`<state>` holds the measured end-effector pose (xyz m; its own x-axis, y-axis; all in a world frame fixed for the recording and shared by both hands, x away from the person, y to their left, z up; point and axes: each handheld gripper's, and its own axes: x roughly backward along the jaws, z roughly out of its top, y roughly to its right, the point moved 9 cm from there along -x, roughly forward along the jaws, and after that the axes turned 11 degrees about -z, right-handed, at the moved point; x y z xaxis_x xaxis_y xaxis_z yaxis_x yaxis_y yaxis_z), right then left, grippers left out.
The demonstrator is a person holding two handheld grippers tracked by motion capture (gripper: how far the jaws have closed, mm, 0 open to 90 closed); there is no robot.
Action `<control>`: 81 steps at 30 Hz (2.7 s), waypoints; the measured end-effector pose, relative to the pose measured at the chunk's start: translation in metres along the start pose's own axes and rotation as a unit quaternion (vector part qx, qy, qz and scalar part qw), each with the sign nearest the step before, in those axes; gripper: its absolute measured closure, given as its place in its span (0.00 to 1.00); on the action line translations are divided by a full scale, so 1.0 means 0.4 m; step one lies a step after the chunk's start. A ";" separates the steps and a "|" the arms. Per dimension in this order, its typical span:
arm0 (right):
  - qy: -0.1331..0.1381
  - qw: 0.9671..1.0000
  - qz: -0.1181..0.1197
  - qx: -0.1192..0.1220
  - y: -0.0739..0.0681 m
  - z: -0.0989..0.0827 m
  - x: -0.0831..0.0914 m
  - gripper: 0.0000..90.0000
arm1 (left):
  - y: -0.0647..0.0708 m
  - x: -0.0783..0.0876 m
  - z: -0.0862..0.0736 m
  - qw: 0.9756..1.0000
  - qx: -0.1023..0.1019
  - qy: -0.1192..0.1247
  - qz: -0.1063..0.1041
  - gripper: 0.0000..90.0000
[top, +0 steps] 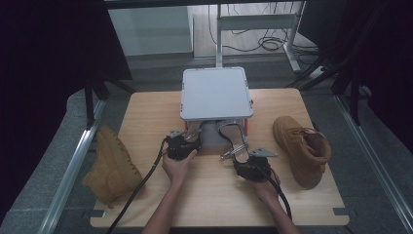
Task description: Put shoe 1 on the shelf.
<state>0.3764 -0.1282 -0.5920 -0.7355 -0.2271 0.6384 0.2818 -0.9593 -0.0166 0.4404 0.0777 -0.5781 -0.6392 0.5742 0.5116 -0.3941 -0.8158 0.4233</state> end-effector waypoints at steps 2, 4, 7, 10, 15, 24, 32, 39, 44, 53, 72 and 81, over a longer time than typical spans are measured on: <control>0.000 1.000 0.000 0.000 0.000 0.000 0.000 0.42 | -0.001 -0.004 0.003 1.000 0.001 0.000 0.002 0.44; 0.000 1.000 0.000 0.000 0.000 0.000 0.000 0.42 | -0.002 -0.007 0.006 1.000 0.000 -0.002 0.003 0.44; 0.000 1.000 0.000 -0.001 0.000 0.000 0.000 0.42 | -0.003 -0.013 0.010 1.000 -0.002 -0.003 0.007 0.44; 0.000 1.000 0.001 -0.002 0.000 0.000 0.000 0.42 | -0.006 -0.017 0.014 1.000 0.002 0.002 0.008 0.44; 0.000 1.000 0.000 -0.001 0.000 0.000 0.000 0.42 | -0.003 -0.022 0.012 1.000 -0.009 0.008 0.023 0.44; 0.000 1.000 0.000 -0.001 0.000 0.000 0.000 0.42 | -0.001 -0.029 0.009 0.999 -0.019 0.011 0.030 0.43; 0.006 1.000 0.004 -0.028 -0.003 0.011 0.005 0.42 | -0.004 -0.027 0.010 1.000 -0.014 0.006 0.022 0.43; 0.020 0.998 -0.002 -0.057 -0.002 0.052 0.004 0.43 | -0.004 -0.027 0.010 1.000 -0.015 0.005 0.022 0.43; 0.023 0.997 -0.008 -0.073 -0.009 0.069 -0.016 0.43 | -0.004 -0.027 0.010 1.000 -0.014 0.005 0.022 0.43; 0.034 0.993 -0.003 -0.114 -0.005 0.107 -0.058 0.43 | -0.003 -0.027 0.008 1.000 -0.015 0.004 0.023 0.43; 0.048 0.987 -0.028 -0.150 -0.011 0.165 -0.131 0.43 | -0.004 -0.027 0.008 1.000 -0.010 0.002 0.020 0.43; 0.047 0.990 -0.055 -0.117 -0.019 0.178 -0.155 0.43 | -0.003 -0.028 0.007 1.000 -0.010 0.003 0.022 0.43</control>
<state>0.4636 -0.0951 -0.5767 -0.8107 -0.1222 0.5726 0.0534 -0.9893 -0.1355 0.4497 0.0724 -0.5824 -0.6599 0.5379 0.5245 -0.3793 -0.8412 0.3854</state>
